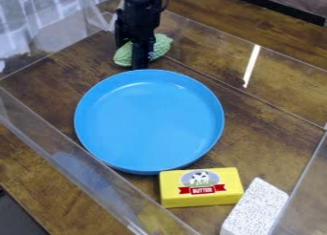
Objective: Put the green object in the blue tray
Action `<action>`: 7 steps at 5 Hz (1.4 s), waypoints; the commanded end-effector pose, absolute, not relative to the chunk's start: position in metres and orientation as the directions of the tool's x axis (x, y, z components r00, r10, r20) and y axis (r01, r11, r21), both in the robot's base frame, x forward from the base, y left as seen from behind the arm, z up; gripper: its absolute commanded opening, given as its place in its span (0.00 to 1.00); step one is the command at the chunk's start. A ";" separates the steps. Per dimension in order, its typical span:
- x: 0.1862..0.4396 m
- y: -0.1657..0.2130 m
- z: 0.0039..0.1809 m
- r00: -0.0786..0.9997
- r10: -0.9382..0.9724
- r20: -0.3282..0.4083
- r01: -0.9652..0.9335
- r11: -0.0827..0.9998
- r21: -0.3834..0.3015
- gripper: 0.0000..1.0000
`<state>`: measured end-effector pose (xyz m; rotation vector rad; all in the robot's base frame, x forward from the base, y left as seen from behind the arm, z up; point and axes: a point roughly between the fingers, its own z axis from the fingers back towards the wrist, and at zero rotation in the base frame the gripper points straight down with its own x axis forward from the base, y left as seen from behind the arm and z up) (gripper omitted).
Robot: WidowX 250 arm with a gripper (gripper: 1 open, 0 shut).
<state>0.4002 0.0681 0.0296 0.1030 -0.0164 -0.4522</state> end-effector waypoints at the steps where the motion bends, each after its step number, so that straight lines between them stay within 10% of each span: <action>1: 0.407 0.075 0.067 0.903 -0.425 0.066 0.412 0.898 0.153 0.00; 7: 0.382 0.047 0.117 0.906 -0.412 0.100 0.389 0.902 0.189 0.00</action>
